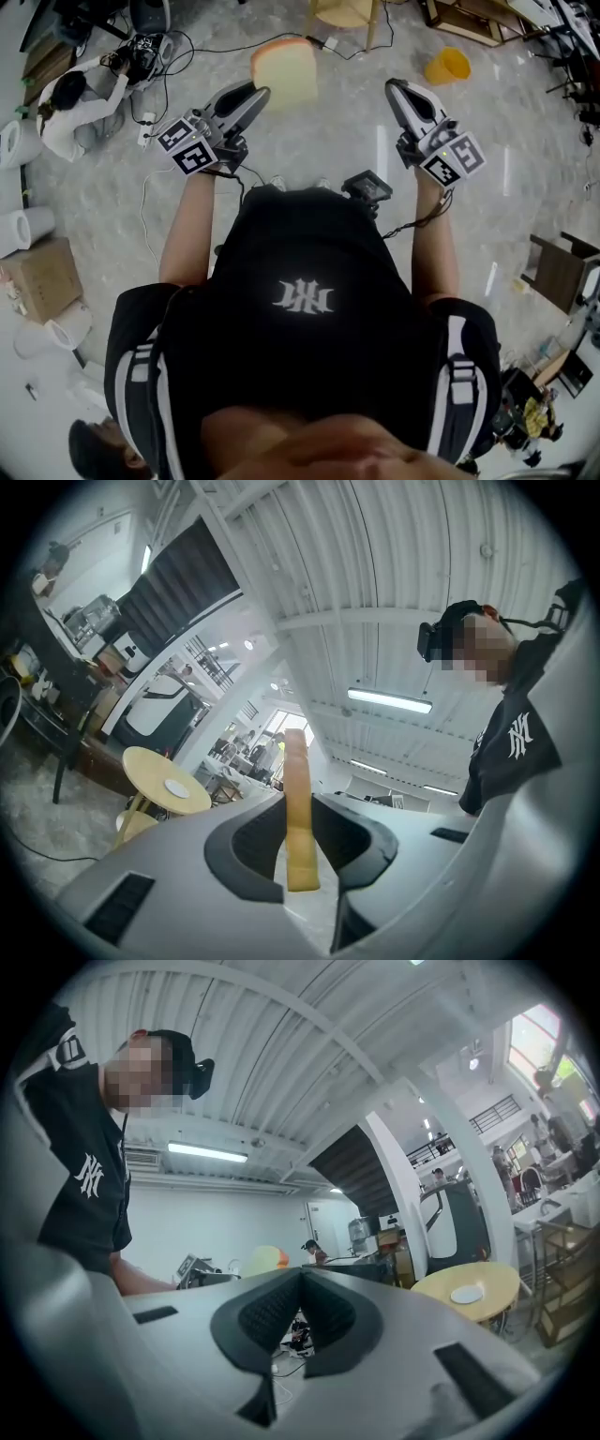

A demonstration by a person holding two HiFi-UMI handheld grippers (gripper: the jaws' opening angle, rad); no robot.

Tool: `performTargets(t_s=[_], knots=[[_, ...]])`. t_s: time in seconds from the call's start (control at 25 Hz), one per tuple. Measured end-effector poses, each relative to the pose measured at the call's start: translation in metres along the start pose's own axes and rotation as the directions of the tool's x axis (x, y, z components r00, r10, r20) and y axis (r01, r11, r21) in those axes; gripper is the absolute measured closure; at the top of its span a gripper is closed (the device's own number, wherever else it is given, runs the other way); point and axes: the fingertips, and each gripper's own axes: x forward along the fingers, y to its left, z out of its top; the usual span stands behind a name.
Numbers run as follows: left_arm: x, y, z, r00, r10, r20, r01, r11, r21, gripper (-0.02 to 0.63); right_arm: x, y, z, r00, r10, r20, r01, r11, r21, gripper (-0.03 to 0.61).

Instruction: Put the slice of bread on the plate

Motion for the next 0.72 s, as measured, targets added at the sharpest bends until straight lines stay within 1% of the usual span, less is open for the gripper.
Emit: performTargets(t_s=[0.12,0.32,0.56,0.72], knots=[[-0.0008,0.0003,-0.0017,1.000,0.001,0.001,-0.001,1.000,-0.004,0.517,-0.0009,0.0005,-0.0061,1.000,0.002,-0.005,-0.002,1.000,0.017,0.574],[-0.0009,0.0003,-0.0029,1.000,0.007,-0.021,-0.007,1.000,0.004,0.517,0.0015,0.0039,-0.0080,1.000,0.012,-0.002,-0.012,0.999,0.030,0.574],[-0.0013,0.0015,-0.0039,1.000,0.016,-0.017,-0.016,1.000,-0.002,0.517,0.0019,0.0044,-0.0080,1.000,0.017,-0.001,-0.017,1.000,0.021,0.574],[-0.0013,0.0028,-0.0050,1.000,0.018,-0.015,-0.018,1.000,-0.002,0.517,0.0021,0.0065,-0.0112,1.000,0.017,-0.021,-0.018,1.000,-0.001,0.574]])
